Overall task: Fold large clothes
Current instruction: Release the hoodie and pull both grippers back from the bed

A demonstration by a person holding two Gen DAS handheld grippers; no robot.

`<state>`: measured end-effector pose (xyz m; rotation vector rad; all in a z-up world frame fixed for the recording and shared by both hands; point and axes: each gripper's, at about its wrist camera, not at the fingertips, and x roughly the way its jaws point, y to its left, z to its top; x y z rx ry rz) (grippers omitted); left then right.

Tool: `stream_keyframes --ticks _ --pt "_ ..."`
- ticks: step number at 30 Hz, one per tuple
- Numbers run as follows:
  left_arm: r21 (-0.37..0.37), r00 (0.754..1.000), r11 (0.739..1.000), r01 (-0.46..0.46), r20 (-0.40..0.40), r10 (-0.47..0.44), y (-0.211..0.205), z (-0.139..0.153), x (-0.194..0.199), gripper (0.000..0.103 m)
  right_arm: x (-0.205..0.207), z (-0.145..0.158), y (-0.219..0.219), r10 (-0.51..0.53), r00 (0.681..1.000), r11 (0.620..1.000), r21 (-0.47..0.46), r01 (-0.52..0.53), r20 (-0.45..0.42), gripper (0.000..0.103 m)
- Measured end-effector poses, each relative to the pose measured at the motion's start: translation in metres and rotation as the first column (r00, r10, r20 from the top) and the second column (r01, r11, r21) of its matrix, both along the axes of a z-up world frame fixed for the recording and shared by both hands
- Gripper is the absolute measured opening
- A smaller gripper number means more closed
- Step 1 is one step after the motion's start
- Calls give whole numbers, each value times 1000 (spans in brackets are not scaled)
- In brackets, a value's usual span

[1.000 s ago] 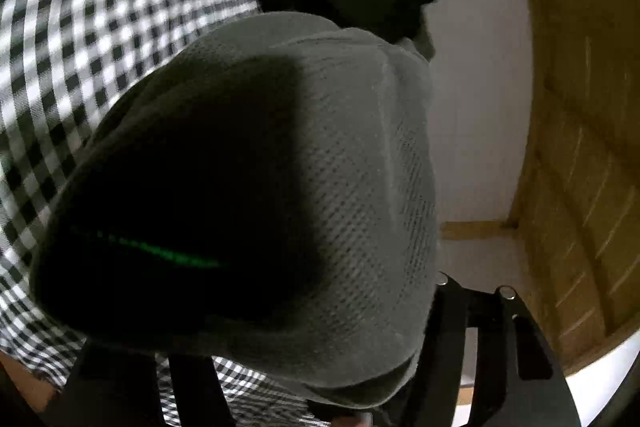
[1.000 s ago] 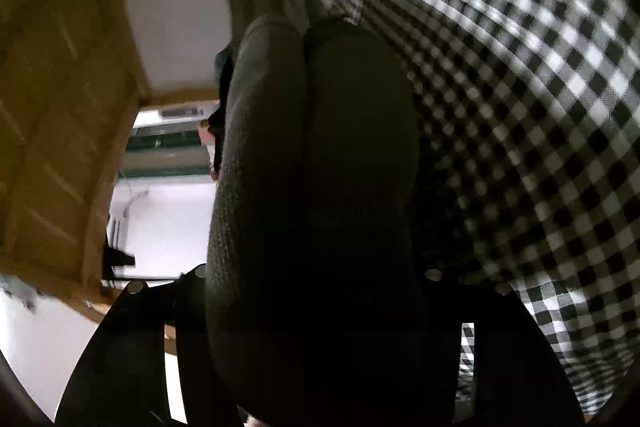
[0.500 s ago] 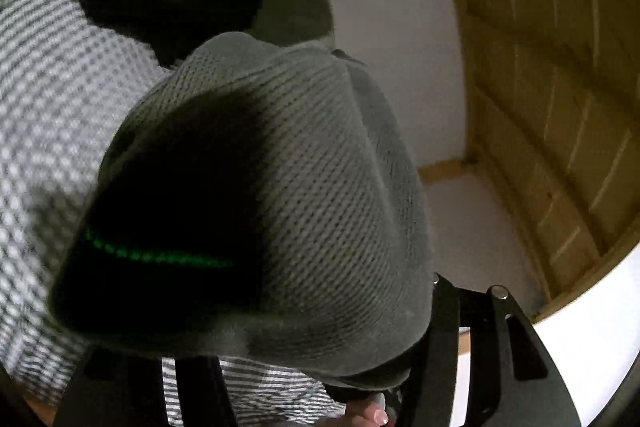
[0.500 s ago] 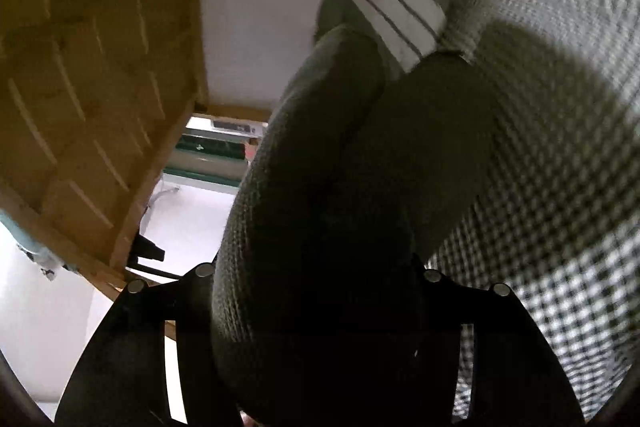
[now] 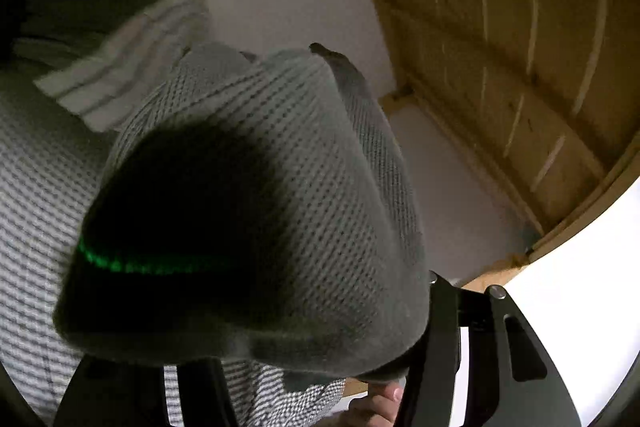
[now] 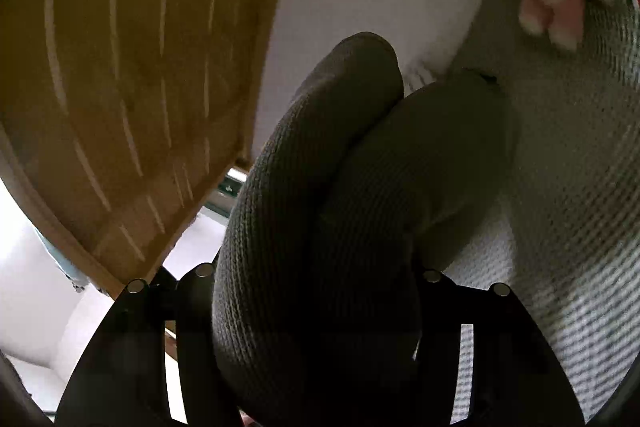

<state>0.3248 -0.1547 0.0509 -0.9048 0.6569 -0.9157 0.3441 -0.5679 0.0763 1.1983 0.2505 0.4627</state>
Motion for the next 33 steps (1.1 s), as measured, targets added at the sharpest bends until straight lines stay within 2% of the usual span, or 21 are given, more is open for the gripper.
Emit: stream_keyframes --ticks 2,4,8,10,12,14,15,16,17,18,19,20,21,23,25,26,28,29,30,32,33 --pt "1 1000 1000 14 4 -14 -34 -7 0 52 -2 -10 -35 11 1000 1000 23 -11 -2 54" --pt "26 1000 1000 18 -15 -17 -62 -24 -5 52 1 -41 -70 26 999 998 58 -24 -43 54" --pt "131 985 990 51 -169 -28 -102 -125 -23 52 -18 -124 -106 18 981 998 62 -6 -193 54" --pt "182 956 979 96 -291 -39 -119 -181 -23 52 -32 -188 -120 13 936 998 69 12 -352 55" --pt "162 918 980 118 -393 -45 -123 -227 -32 55 -48 -230 -124 48 922 994 110 -6 -384 58" --pt "159 936 981 113 -348 -51 -118 -238 -46 71 -59 -237 -125 61 922 995 102 -23 -383 64" --pt "164 937 978 127 -344 -64 -117 -238 -49 76 -64 -236 -125 62 914 996 90 -28 -400 74" --pt "174 928 973 151 -364 -79 -115 -237 -51 90 -71 -233 -129 40 904 999 48 -22 -426 83" --pt "194 922 967 167 -379 -83 -115 -244 -65 97 -85 -217 -127 -26 899 997 -79 -9 -438 87" --pt "226 920 959 171 -385 -74 -110 -244 -78 97 -96 -201 -129 -84 898 982 -190 1 -431 95" --pt "251 922 950 184 -380 -78 -98 -235 -85 97 -109 -183 -130 -157 895 950 -311 22 -417 97" --pt "282 923 938 199 -376 -83 -90 -227 -89 97 -125 -156 -130 -263 882 883 -467 56 -391 99" --pt "362 938 911 197 -340 -68 -81 -209 -99 97 -138 -127 -126 -359 866 780 -621 74 -348 99" --pt "469 973 871 147 -226 -43 -71 -171 -115 97 -146 -92 -111 -429 852 630 -775 45 -299 99" --pt "552 999 833 30 1 -36 -75 -114 -135 97 -138 -67 -86 -435 851 507 -861 -39 -294 100" --pt "559 994 828 -31 107 -35 -80 -85 -144 97 -129 -62 -72 -415 861 469 -880 -74 -294 99" --pt "577 969 811 -102 241 -49 -97 -51 -148 97 -99 -59 -57 -382 868 402 -903 -154 -318 99" --pt "615 958 779 -122 279 -71 -118 -46 -137 97 -78 -63 -48 -370 864 376 -906 -196 -341 99" --pt "660 954 740 -135 288 -83 -136 -51 -126 97 -57 -64 -43 -351 863 372 -900 -226 -363 99" --pt "795 966 592 -133 238 -102 -188 -72 -72 97 -29 -69 -38 -308 856 390 -876 -285 -415 99" --pt "824 973 555 -111 203 -106 -201 -84 -54 97 -15 -75 -34 -294 849 394 -865 -312 -440 99"
